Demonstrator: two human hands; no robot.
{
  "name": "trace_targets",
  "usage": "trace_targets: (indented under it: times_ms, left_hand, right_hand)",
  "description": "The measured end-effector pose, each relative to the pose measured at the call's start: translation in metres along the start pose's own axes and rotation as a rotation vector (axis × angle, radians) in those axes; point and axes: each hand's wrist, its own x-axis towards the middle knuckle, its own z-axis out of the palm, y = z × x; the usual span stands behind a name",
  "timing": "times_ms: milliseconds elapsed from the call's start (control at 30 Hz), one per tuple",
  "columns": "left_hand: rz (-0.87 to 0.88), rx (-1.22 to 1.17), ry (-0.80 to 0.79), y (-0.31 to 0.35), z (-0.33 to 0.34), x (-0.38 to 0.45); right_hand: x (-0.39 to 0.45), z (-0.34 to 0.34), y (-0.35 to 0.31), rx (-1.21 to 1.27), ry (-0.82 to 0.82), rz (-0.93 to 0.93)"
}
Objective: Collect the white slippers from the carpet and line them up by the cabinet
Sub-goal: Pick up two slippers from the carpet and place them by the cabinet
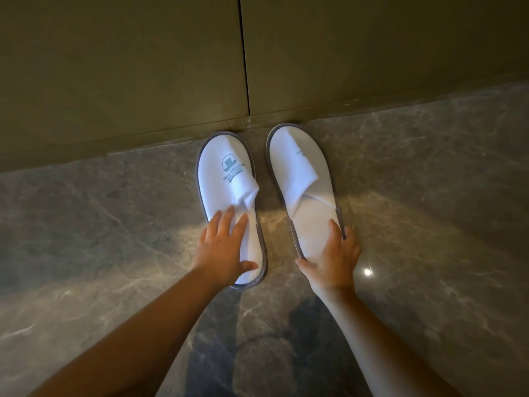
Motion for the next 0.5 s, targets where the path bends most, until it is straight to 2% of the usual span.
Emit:
trace_targets:
  times_ms: [333, 500]
  left_hand:
    - [0.007, -0.005, 0.0, -0.001, 0.001, 0.0]
    - [0.011, -0.021, -0.015, -0.001, -0.012, -0.01]
  right_hand:
    - [0.002, 0.002, 0.0, -0.037, -0.01, 0.021]
    - [-0.001, -0.004, -0.004, -0.087, 0.045, -0.066]
